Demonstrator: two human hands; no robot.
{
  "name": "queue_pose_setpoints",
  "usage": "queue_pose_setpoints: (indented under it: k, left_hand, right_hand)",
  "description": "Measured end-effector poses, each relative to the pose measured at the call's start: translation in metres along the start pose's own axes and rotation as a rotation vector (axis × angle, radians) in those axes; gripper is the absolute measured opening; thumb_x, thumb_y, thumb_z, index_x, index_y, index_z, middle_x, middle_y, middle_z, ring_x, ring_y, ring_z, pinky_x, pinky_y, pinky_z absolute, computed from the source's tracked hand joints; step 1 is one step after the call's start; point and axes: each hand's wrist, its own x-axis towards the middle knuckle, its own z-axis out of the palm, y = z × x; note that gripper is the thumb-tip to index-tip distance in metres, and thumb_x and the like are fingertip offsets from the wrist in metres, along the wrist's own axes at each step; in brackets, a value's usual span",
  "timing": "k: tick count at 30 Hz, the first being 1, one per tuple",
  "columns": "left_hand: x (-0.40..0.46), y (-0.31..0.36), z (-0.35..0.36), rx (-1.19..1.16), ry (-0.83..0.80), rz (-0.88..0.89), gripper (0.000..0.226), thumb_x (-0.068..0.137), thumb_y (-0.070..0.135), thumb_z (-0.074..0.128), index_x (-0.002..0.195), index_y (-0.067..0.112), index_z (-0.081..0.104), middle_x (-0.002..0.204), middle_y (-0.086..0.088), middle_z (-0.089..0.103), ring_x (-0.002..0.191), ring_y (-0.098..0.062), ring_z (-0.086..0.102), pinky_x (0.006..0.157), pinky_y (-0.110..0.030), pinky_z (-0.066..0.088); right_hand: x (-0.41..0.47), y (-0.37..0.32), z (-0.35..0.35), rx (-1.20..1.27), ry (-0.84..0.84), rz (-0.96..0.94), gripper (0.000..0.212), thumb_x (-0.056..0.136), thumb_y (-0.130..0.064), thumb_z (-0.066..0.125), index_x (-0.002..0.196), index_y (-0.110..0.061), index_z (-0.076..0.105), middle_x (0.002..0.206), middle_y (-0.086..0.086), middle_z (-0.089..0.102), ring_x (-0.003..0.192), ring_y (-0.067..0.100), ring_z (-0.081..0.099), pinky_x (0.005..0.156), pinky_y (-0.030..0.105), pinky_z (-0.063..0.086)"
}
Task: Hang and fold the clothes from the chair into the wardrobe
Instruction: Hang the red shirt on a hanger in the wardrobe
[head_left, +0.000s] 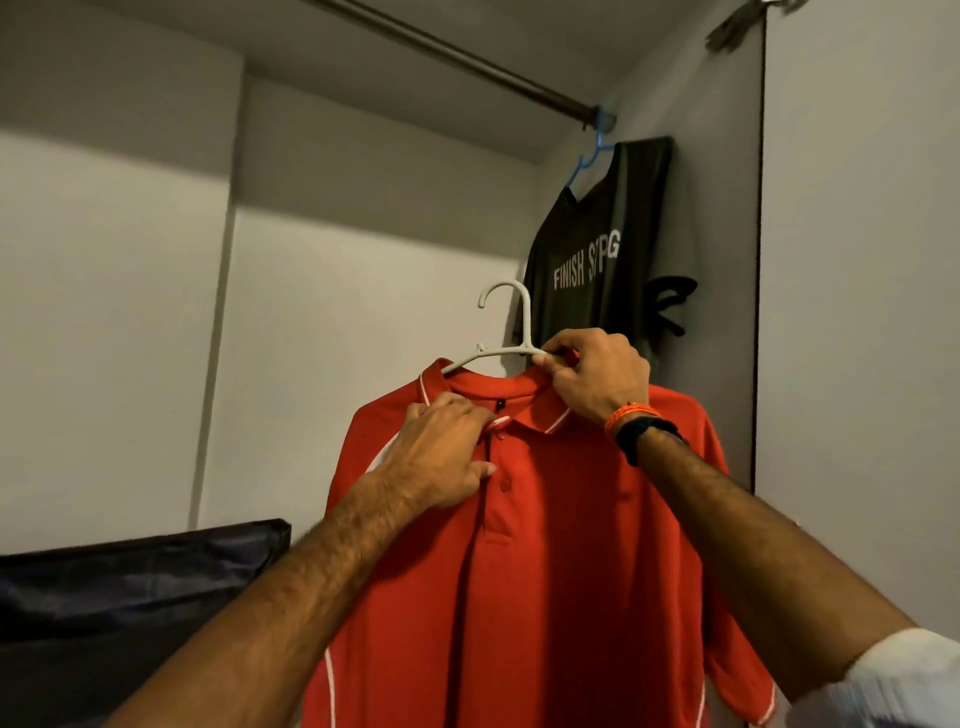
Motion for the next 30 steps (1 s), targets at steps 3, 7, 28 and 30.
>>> queue_pose_setpoints:
  k: [3,7,28,30]
  left_hand:
    - [0.028,-0.007,-0.003,-0.009,0.028,-0.007,0.063,0.087,0.047,0.066,0.141,0.023,0.044,0.143,0.003,0.047,0.138,-0.017,0.033,0.111,-0.043,0.031]
    - [0.065,-0.021,-0.006,-0.012,0.066,0.004,0.062,0.086,0.045,0.067,0.14,0.024,0.045,0.143,0.003,0.047,0.138,-0.016,0.033,0.111,-0.043,0.032]
    - [0.227,-0.097,-0.006,-0.162,0.534,0.127,0.07,0.092,0.048,0.057,0.15,0.025,0.024,0.151,0.003,0.025,0.14,-0.016,0.03,0.114,-0.035,0.03]
    - [0.24,-0.099,0.0,-0.161,0.529,0.135,0.075,0.095,0.05,0.052,0.155,0.023,0.016,0.157,0.003,0.019,0.145,-0.016,0.023,0.118,-0.035,0.025]
  right_hand:
    - [0.03,0.003,0.004,-0.02,0.04,-0.025,0.024,0.087,-0.051,0.064,0.101,-0.034,0.073,0.09,-0.002,0.072,0.09,0.026,0.065,0.076,0.037,0.052]
    - [0.067,0.003,0.007,-0.069,0.086,-0.054,0.023,0.089,-0.048,0.063,0.102,-0.032,0.073,0.089,0.001,0.071,0.09,0.028,0.065,0.072,0.033,0.046]
    - [0.225,-0.027,-0.005,-0.312,0.397,-0.024,0.022,0.093,-0.044,0.061,0.107,-0.03,0.071,0.099,0.0,0.069,0.087,0.021,0.059,0.069,0.03,0.036]
    - [0.235,-0.025,-0.003,-0.318,0.415,-0.025,0.022,0.093,-0.044,0.061,0.107,-0.03,0.071,0.099,-0.001,0.069,0.087,0.021,0.059,0.07,0.029,0.036]
